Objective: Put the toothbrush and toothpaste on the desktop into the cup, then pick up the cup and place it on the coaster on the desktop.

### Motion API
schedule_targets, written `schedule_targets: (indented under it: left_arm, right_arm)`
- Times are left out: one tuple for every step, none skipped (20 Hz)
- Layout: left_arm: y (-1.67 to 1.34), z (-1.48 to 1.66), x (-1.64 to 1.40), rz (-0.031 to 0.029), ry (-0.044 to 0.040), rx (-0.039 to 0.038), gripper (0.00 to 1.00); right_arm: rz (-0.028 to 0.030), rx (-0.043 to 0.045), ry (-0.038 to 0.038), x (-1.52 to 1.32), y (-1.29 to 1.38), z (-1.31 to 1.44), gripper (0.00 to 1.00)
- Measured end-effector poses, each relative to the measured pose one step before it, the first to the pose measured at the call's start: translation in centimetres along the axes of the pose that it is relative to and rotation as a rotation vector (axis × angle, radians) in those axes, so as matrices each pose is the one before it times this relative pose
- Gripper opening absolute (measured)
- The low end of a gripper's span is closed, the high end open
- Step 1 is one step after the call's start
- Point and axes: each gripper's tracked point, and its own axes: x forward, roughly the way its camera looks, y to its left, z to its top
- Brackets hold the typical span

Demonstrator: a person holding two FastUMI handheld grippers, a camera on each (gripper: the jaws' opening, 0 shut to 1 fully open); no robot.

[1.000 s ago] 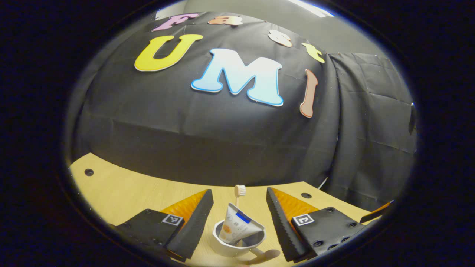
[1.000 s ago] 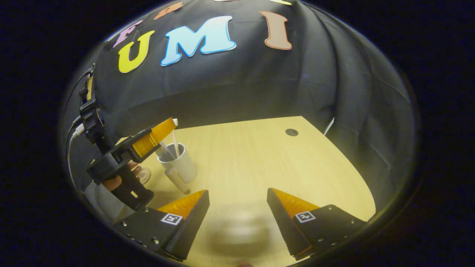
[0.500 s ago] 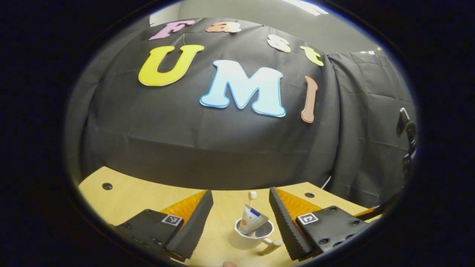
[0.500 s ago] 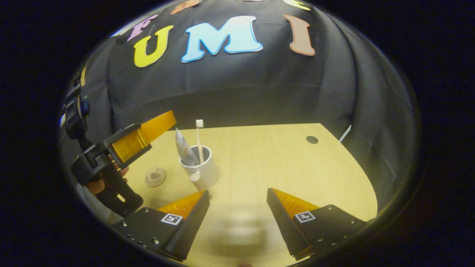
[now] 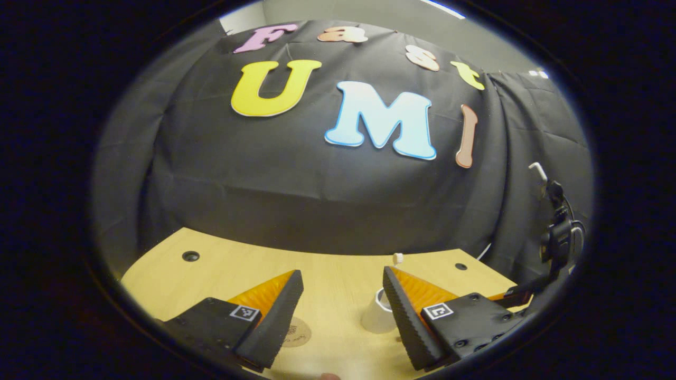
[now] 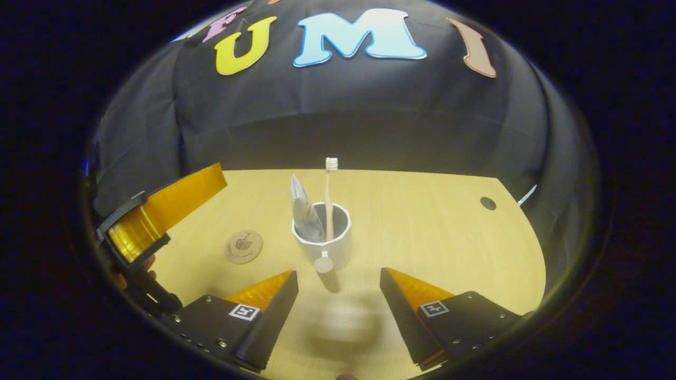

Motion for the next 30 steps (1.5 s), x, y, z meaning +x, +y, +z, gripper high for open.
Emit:
schedule_targets:
  left_arm:
    - [0.566,-0.247,-0.382,0.01429,0.00836,-0.00746,0.96]
    - [0.604,-0.159,-0.376,0.01308,0.00836,-0.00846,0.92]
    - [0.484,-0.327,-0.312,0.01011,0.00914,-0.00962,0.92]
    - [0.563,-0.394,-0.303,0.01122,0.01191,-0.00935,0.96]
    - [0.575,-0.476,-0.15,0.0116,0.01268,-0.00925,0.96]
    - [0.534,-0.49,-0.069,0.01119,0.01147,-0.0095,0.96]
    - [0.472,-0.301,-0.085,0.01315,0.0087,-0.0068,0.96]
    - [0.622,-0.302,0.002,0.01125,0.00596,-0.00486,0.96]
    - [0.542,-0.219,-0.041,0.01082,0.00351,-0.00312,0.96]
    - [0.522,-0.064,-0.023,0.00935,0.00307,-0.00323,0.96]
    - [0.406,-0.154,-0.051,0.00658,0.00515,-0.0029,0.96]
    - [0.376,-0.196,-0.052,0.00622,0.00571,-0.00222,0.96]
    - [0.334,-0.223,0.027,0.00525,0.00406,-0.00248,0.96]
    - [0.259,-0.172,-0.061,0.00487,0.00465,-0.0014,0.96]
    - [0.304,-0.238,-0.067,0.00423,0.00577,-0.00221,0.96]
    - [0.24,-0.226,0.003,0.00395,0.00541,-0.00293,0.96]
    - [0.203,-0.217,-0.017,0.00306,0.00556,-0.00217,0.96]
    - [0.117,-0.131,0.045,0.00349,0.00379,-0.00128,0.96]
    - [0.124,-0.094,-0.099,0.00189,0.00202,-0.00151,0.96]
    - [0.028,-0.088,0.0,0.00138,0.00095,-0.00101,0.96]
    - [-0.004,-0.011,0.002,0.00116,0.00108,0.00011,0.96]
    - [0.01,-0.081,0.03,0.00103,0.00219,-0.00027,0.96]
    - [0.046,-0.068,0.008,0.00077,0.00266,0.0002,0.96]
    - [0.062,-0.046,-0.023,0.00106,0.00198,-0.00006,0.96]
    - [0.013,-0.038,-0.028,-0.00157,0.00197,-0.00101,0.96]
    - [0.023,-0.009,-0.05,-0.00127,0.00194,-0.00253,0.96]
    - [0.164,-0.135,-0.02,0.00144,0.00125,-0.00201,0.96]
    - [0.119,-0.05,-0.11,0.00205,0.00091,-0.0017,0.97]
    - [0.104,0.001,-0.179,0.00129,-0.00062,-0.0036,0.97]
    - [0.08,0.065,-0.122,0.00188,-0.00214,-0.00425,0.96]
  right_arm:
    - [0.00103,-0.00186,0.02267,0.502,0.096,-0.039,0.94]
    - [0.0057,-0.00086,0.02346,0.573,0.154,0.081,0.94]
    - [0.00629,0.00141,0.01235,0.565,0.202,0.334,0.94]
    - [-0.00017,-0.00066,0.01772,0.534,0.05,0.094,0.94]
    - [-0.00083,0.00056,0.02007,0.682,0.014,0.121,0.94]
    - [0.00008,-0.00037,0.02404,0.598,0.042,-0.204,0.93]
    - [0.00198,-0.00268,0.02639,0.693,0.119,-0.181,0.94]
    - [-0.00105,-0.00277,0.02707,0.683,0.056,-0.151,0.94]
    - [0.00051,-0.00464,0.03523,0.682,0.042,-0.231,0.94]
    - [0.00216,-0.00531,0.03016,0.564,0.025,-0.361,0.94]
    - [-0.00263,-0.00864,0.03298,0.473,0.023,-0.21,0.94]
    - [-0.00288,-0.01475,0.02609,0.545,-0.029,-0.076,0.94]
    - [-0.00783,-0.01671,0.02077,0.477,-0.088,0.02,0.93]
    - [-0.00524,-0.01835,0.01978,0.538,-0.025,-0.011,0.92]
    - [-0.006,-0.01437,0.01868,0.379,-0.059,0.022,0.93]
    - [-0.00266,-0.01281,0.01935,0.3,0.031,-0.145,0.93]
    - [-0.00347,-0.00601,0.01439,0.268,0.016,0.027,0.93]
    - [-0.00745,-0.0053,0.01019,0.343,-0.061,-0.039,0.92]
    - [-0.00755,-0.00277,0.00826,0.15,-0.182,0.047,0.88]
    - [0.00935,0.0013,0.00921,0.115,0.213,-0.062,0.79]
    - [-0.00981,0.00065,0.0099,0.153,-0.157,-0.069,0.78]
    - [0.01046,0.00309,0.00592,0.024,0.152,-0.059,0.71]
    - [-0.00914,0.00385,0.00418,-0.098,-0.236,-0.071,0.69]
    - [-0.00099,0.00781,0.0024,0.16,-0.077,-0.032,0.54]
    - [0.00577,0.00678,0.00322,0.005,0.009,-0.002,0.48]
    - [0.01254,0.00931,0.00544,0.017,0.073,-0.06,0.48]
    - [-0.00624,0.04096,0.0165,0.928,-0.06,-0.458,0.39]
    - [0.01035,0.01151,0.00296,-1.18,0.225,0.048,0.29]
    - [-0.00946,-0.00513,-0.00882,0.097,-0.316,0.092,0.28]
    - [-0.00298,-0.00565,-0.00679,0.086,0.06,0.056,0.27]
